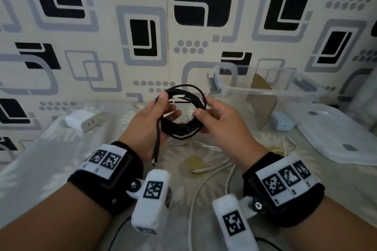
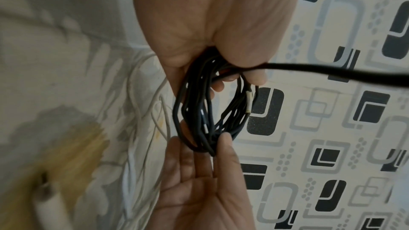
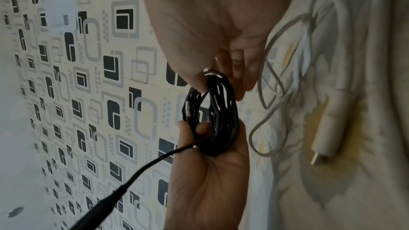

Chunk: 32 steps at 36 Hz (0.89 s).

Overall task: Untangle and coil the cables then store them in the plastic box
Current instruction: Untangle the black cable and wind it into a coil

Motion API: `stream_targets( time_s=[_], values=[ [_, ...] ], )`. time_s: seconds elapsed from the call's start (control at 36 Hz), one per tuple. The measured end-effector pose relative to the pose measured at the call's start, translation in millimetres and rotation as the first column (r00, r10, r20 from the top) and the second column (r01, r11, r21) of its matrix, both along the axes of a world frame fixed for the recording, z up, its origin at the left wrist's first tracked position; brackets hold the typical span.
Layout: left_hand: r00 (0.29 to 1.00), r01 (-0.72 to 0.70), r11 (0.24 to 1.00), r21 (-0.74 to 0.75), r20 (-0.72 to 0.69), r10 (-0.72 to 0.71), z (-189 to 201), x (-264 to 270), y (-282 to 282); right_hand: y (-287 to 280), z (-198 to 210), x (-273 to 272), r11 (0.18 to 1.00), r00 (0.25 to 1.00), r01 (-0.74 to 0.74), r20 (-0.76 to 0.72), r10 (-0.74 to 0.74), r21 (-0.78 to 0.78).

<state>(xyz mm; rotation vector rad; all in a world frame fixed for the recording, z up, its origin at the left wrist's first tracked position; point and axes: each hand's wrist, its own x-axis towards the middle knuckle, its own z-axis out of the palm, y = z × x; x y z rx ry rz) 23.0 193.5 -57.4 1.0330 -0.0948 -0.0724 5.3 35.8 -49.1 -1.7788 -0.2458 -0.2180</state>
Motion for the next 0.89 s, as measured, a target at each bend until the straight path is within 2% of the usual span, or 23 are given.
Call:
stream_targets(
  time_s=[0.19, 0.31, 0.44, 0.67, 0.78, 0.89],
  values=[
    [0.999, 0.0, 0.999, 0.042, -0.043, 0.002, -0.2, 1.4, 2.8, -1.6, -3.0, -2.8, 0.992, 0.988, -0.102, -0.109, 0.109, 0.075],
    [1.0, 0.013, 1.0, -0.004, -0.023, -0.013, 0.6, 2.0, 2.7, -1.4, -4.0, -1.8, 0.993, 0.987, -0.095, -0.125, 0.104, 0.074],
    [0.998, 0.054, 0.999, 0.007, 0.013, -0.054, -2.6, 3.5, 5.0, -2.5, -3.7, -0.6, 0.989, 0.98, -0.087, -0.168, 0.107, 0.121],
    [0.984, 0.177, 0.972, 0.156, -0.051, -0.171, -8.4, 3.0, 10.9, -5.9, -5.2, 1.4, 0.968, 0.978, -0.062, -0.179, 0.107, 0.241],
    [0.965, 0.26, 0.954, 0.151, -0.058, -0.254, -6.9, -0.5, 11.2, -3.6, -5.1, -1.2, 0.979, 0.989, -0.053, -0.128, 0.079, 0.197],
    [0.973, 0.232, 0.953, 0.197, -0.049, -0.227, -7.9, 0.2, 12.5, -1.8, -6.8, 0.0, 0.993, 0.996, 0.008, -0.087, 0.003, 0.119]
  ],
)
